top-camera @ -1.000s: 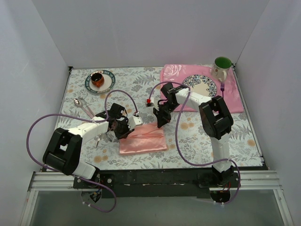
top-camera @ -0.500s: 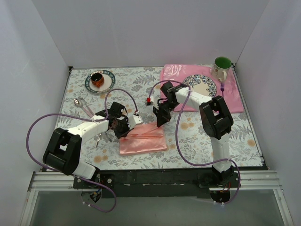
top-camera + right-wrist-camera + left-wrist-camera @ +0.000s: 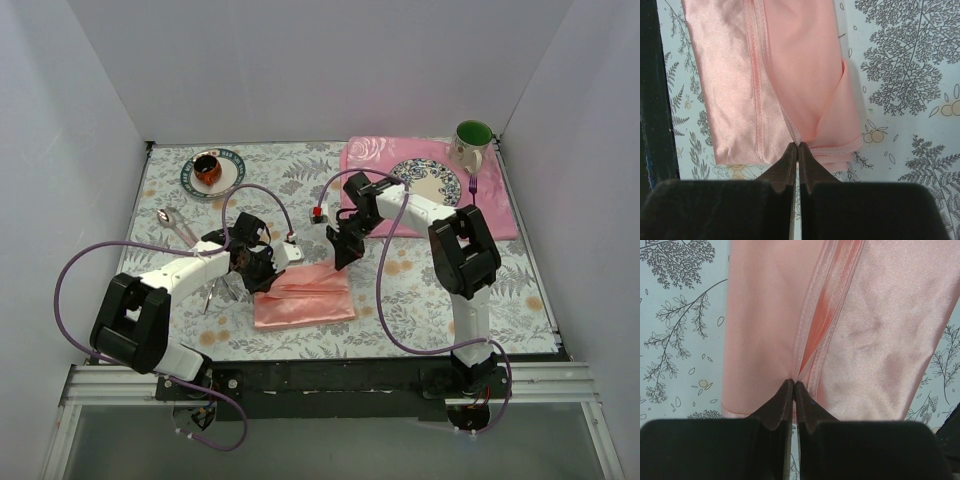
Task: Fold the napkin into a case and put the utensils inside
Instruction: Fold the lower triangle-folded napkin.
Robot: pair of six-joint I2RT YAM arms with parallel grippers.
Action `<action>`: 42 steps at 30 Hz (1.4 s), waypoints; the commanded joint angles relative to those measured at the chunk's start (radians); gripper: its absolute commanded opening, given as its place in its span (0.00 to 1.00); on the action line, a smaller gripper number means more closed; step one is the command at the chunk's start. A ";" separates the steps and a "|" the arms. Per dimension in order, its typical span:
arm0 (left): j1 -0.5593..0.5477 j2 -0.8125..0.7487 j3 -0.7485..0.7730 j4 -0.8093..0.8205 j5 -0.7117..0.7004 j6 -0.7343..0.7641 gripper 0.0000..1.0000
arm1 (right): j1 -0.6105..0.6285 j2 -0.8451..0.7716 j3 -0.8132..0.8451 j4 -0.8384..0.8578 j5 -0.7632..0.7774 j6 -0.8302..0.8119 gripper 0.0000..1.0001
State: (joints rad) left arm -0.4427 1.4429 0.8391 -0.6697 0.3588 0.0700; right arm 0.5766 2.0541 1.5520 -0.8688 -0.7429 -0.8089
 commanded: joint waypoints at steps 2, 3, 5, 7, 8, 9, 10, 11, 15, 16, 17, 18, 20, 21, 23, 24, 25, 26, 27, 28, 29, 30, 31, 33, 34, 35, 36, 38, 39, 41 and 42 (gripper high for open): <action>-0.008 -0.049 -0.006 -0.007 0.037 -0.012 0.00 | 0.006 -0.054 -0.033 -0.027 -0.041 -0.018 0.05; -0.008 -0.050 -0.009 -0.007 0.040 -0.012 0.00 | 0.005 -0.055 -0.036 -0.029 -0.044 -0.016 0.05; -0.010 -0.058 -0.014 -0.004 0.042 -0.012 0.00 | 0.011 -0.058 -0.043 -0.035 -0.052 -0.019 0.05; -0.011 -0.059 -0.015 -0.005 0.042 -0.007 0.00 | 0.011 -0.063 -0.047 -0.045 -0.056 -0.021 0.05; -0.014 -0.067 -0.015 -0.005 0.042 -0.009 0.00 | 0.011 -0.066 -0.050 -0.047 -0.061 -0.021 0.05; -0.016 -0.070 -0.011 -0.007 0.042 -0.010 0.00 | 0.011 -0.074 -0.050 -0.048 -0.062 -0.021 0.05; -0.017 -0.072 -0.009 -0.007 0.042 -0.016 0.00 | 0.011 -0.077 -0.049 -0.047 -0.064 -0.015 0.05; -0.017 -0.072 -0.005 -0.013 0.043 -0.022 0.00 | 0.012 -0.083 -0.047 -0.048 -0.064 -0.012 0.05; -0.017 -0.073 0.011 -0.028 0.054 -0.038 0.00 | 0.011 -0.087 -0.033 -0.068 -0.078 -0.007 0.06; -0.017 -0.073 0.018 -0.033 0.055 -0.038 0.00 | 0.011 -0.089 -0.032 -0.073 -0.078 -0.007 0.06; -0.017 -0.075 0.023 -0.044 0.057 -0.042 0.00 | 0.012 -0.091 -0.032 -0.076 -0.076 -0.007 0.06; -0.017 -0.076 0.028 -0.048 0.061 -0.042 0.00 | 0.011 -0.095 -0.032 -0.078 -0.076 -0.009 0.06; -0.017 -0.087 0.032 -0.060 0.069 -0.039 0.00 | 0.012 -0.101 -0.038 -0.085 -0.075 -0.021 0.07; -0.017 -0.091 0.032 -0.060 0.071 -0.041 0.00 | 0.012 -0.104 -0.041 -0.085 -0.073 -0.021 0.07; -0.017 -0.104 0.032 -0.064 0.074 -0.038 0.00 | 0.012 -0.107 -0.041 -0.090 -0.073 -0.022 0.07; -0.017 -0.107 0.029 -0.064 0.075 -0.036 0.00 | 0.012 -0.109 -0.041 -0.091 -0.075 -0.024 0.08; -0.017 -0.107 0.028 -0.062 0.075 -0.038 0.00 | 0.012 -0.109 -0.041 -0.091 -0.076 -0.024 0.07; -0.017 -0.105 0.026 -0.062 0.075 -0.036 0.00 | 0.012 -0.109 -0.041 -0.094 -0.078 -0.024 0.08; -0.019 -0.102 0.020 -0.062 0.075 -0.033 0.00 | 0.012 -0.109 -0.043 -0.093 -0.079 -0.024 0.08; -0.018 -0.099 0.015 -0.062 0.074 -0.032 0.00 | 0.014 -0.107 -0.047 -0.095 -0.079 -0.026 0.09; -0.017 -0.092 0.008 -0.051 0.071 -0.029 0.00 | 0.020 -0.104 -0.058 -0.095 -0.079 -0.027 0.11; -0.017 -0.087 -0.012 -0.044 0.068 -0.026 0.00 | 0.022 -0.103 -0.067 -0.087 -0.078 -0.027 0.11; -0.017 -0.078 -0.020 -0.038 0.060 -0.022 0.00 | 0.023 -0.097 -0.075 -0.082 -0.076 -0.027 0.12; -0.019 -0.058 -0.047 -0.019 0.055 -0.016 0.00 | 0.025 -0.081 -0.082 -0.085 -0.075 -0.027 0.22; -0.021 -0.055 -0.055 -0.010 0.052 -0.013 0.00 | 0.025 -0.075 -0.075 -0.099 -0.076 -0.032 0.26; -0.021 -0.052 -0.061 0.005 0.048 -0.015 0.00 | 0.025 -0.060 -0.058 -0.125 -0.091 -0.038 0.37; -0.027 -0.039 -0.066 0.012 0.045 -0.015 0.00 | 0.025 -0.052 -0.015 -0.151 -0.102 -0.042 0.42; -0.028 -0.030 -0.075 0.016 0.039 -0.007 0.00 | 0.016 -0.037 0.037 -0.222 -0.150 -0.038 0.56; -0.030 -0.030 -0.081 0.021 0.035 -0.006 0.00 | 0.011 -0.035 0.080 -0.237 -0.170 -0.032 0.57; -0.033 -0.035 -0.097 0.031 0.026 0.005 0.00 | -0.010 -0.032 0.109 -0.268 -0.237 0.005 0.58; -0.033 -0.035 -0.101 0.035 0.022 0.007 0.00 | -0.015 -0.031 0.126 -0.269 -0.259 0.029 0.57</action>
State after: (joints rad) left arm -0.4679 1.4212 0.7597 -0.6682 0.3965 0.0502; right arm 0.5930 2.0216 1.5795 -1.0508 -0.8524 -0.8268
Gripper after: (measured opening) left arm 0.020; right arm 0.578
